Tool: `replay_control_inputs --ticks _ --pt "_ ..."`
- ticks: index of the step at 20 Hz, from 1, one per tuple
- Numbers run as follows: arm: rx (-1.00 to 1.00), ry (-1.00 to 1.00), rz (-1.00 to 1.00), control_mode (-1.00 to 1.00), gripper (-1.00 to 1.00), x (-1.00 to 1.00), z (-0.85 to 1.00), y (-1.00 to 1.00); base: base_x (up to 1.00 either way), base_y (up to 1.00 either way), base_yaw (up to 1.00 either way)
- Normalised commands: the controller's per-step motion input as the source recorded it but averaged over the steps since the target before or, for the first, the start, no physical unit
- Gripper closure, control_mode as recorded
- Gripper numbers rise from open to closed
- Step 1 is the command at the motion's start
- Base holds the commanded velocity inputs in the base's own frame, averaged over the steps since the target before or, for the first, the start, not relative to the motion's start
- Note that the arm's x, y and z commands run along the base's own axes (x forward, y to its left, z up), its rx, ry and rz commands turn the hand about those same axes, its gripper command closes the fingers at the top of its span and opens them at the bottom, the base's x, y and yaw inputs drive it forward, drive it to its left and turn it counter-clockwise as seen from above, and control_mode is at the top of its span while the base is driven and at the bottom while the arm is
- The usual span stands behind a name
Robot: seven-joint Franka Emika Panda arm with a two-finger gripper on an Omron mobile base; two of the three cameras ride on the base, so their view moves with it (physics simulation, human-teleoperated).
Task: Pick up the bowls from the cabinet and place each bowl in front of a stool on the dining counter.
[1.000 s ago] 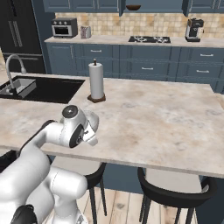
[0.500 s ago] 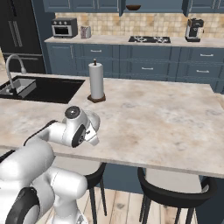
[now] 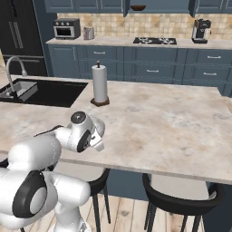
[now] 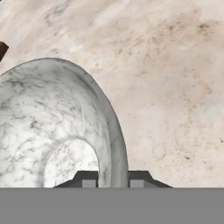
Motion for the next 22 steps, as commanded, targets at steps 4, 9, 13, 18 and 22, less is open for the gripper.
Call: replay_control_inputs --ticks 4,9,13,18,22 --pt "0.00 0.00 0.00 -1.00 1.00 0.20 -0.28 0.00 0.00 0.00 0.00" --pt "0.00 0.00 0.00 -1.00 1.00 0.21 -0.25 0.00 0.00 0.00 0.00" --pt "0.00 0.00 0.00 -1.00 1.00 0.24 -0.21 0.00 0.00 0.00 0.00" --pt "0.00 0.01 0.00 -1.00 1.00 0.10 -0.05 0.00 0.00 0.00 0.00" --pt "0.00 0.00 0.00 -1.00 1.00 -0.04 0.03 0.00 0.00 0.00 0.00"
